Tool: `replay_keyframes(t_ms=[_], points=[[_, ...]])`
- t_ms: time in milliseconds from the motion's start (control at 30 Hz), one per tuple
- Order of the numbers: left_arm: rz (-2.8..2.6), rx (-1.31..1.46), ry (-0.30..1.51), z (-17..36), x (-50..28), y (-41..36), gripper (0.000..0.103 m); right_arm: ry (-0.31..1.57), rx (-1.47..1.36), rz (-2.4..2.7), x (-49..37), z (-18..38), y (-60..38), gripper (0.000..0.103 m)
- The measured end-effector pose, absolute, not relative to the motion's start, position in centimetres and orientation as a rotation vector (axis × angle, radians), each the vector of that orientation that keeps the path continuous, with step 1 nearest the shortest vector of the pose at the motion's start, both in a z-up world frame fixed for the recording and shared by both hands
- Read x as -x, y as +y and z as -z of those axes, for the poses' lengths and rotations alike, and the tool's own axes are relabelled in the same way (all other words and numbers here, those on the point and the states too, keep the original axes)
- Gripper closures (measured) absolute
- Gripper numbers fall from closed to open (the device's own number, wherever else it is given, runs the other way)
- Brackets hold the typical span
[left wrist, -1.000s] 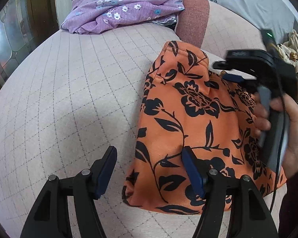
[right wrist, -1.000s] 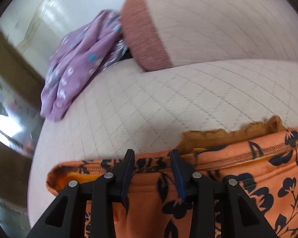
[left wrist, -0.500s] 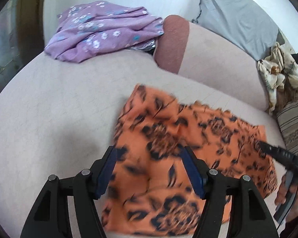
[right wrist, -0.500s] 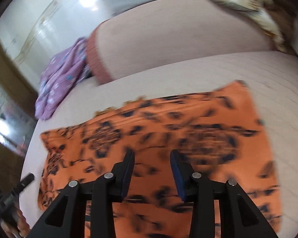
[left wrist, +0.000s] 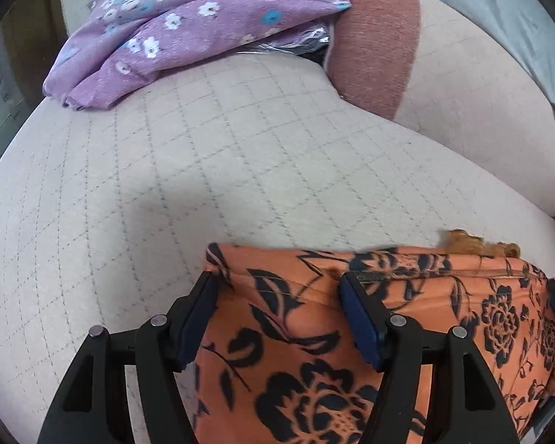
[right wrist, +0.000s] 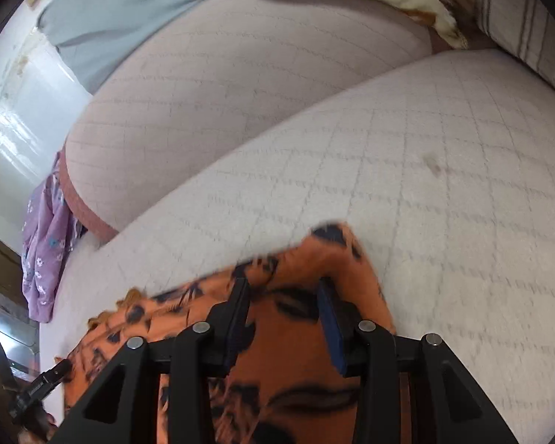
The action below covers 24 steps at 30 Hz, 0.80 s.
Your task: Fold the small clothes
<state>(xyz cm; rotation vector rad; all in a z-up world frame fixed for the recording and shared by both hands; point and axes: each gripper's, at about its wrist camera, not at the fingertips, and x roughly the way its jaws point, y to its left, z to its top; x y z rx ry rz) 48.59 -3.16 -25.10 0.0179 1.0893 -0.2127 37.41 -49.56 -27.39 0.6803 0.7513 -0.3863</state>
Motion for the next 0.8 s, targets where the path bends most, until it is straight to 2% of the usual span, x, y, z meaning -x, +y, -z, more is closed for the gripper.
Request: replay_keyframes(t_ms=[133,300,500,667,800], points=[[0.216,-0.009,1.093,23.7,-45.3,-0.9,0.034,0.761,-0.659,0.369,-36.6,25.9,-48.4,0.061],[0.198,-0.031,1.034,21.1,-38.2,2.9,0.034,0.702,-0.623,0.294,-30.2,23.0,-46.1,0.057],[0.195,-0.053,0.988,19.5,-29.5,4.1,0.031,0.730,-0.616,0.217,-22.4,21.4,-42.6,0.055],[0.190,-0.038,0.940,19.7,-27.5,1.8,0.026,0.735,-0.618,0.164,-18.7,21.1,-39.4,0.055],[0.128,-0.111,0.982,22.6,-28.5,0.8,0.026,0.711,-0.618,0.161,-18.5,21.8,-38.9,0.055]])
